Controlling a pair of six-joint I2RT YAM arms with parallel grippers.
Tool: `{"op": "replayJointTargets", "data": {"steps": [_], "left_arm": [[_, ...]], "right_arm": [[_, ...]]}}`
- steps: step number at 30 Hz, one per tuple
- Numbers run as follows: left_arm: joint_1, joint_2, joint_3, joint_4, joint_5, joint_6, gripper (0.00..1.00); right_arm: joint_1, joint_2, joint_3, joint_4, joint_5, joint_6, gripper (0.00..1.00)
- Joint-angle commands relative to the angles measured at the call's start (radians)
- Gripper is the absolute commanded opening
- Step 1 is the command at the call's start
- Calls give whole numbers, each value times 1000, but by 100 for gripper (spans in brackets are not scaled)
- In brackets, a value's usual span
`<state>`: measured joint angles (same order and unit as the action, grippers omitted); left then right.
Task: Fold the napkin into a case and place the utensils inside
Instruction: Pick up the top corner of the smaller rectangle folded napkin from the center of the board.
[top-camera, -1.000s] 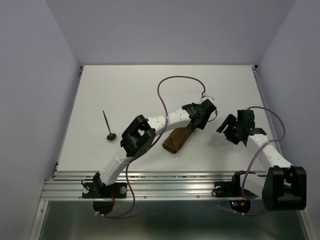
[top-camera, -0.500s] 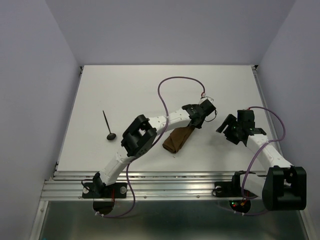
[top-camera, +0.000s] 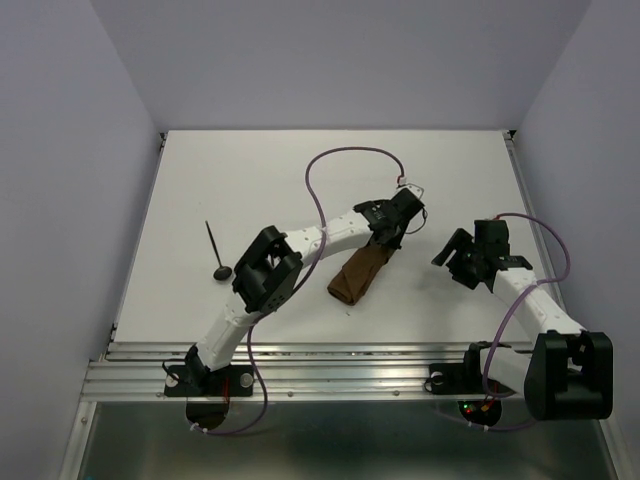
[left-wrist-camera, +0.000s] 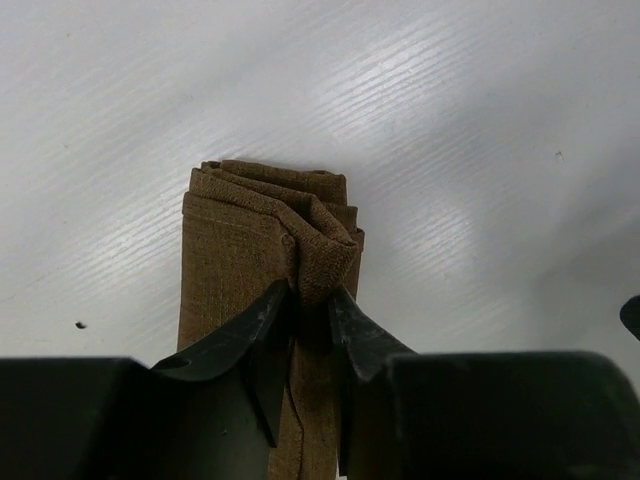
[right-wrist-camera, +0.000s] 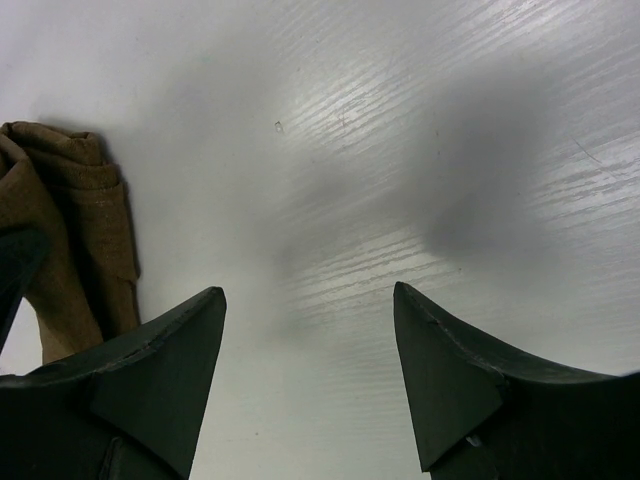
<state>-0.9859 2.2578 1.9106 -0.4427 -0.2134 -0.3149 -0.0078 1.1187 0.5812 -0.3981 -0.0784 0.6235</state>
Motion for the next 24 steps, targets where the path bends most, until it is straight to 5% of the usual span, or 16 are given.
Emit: {"op": "replayJointTargets", "data": {"steps": [1,6,13,24], "left_arm": [[6,-118,-33,44,26,10,31],[24,-130,-68,61,69,7,0],[96,-222,-208,185,290,-4,0],[179,-279,-291,239,456,-36,0]], "right_arm": [[-9,-2,26,-1,-12,-15,73],[-9,-2,26,5,-30,-13,73],[37,3,80,28,-135,-83,65],[350,210,261,50,49,-105,49]]}}
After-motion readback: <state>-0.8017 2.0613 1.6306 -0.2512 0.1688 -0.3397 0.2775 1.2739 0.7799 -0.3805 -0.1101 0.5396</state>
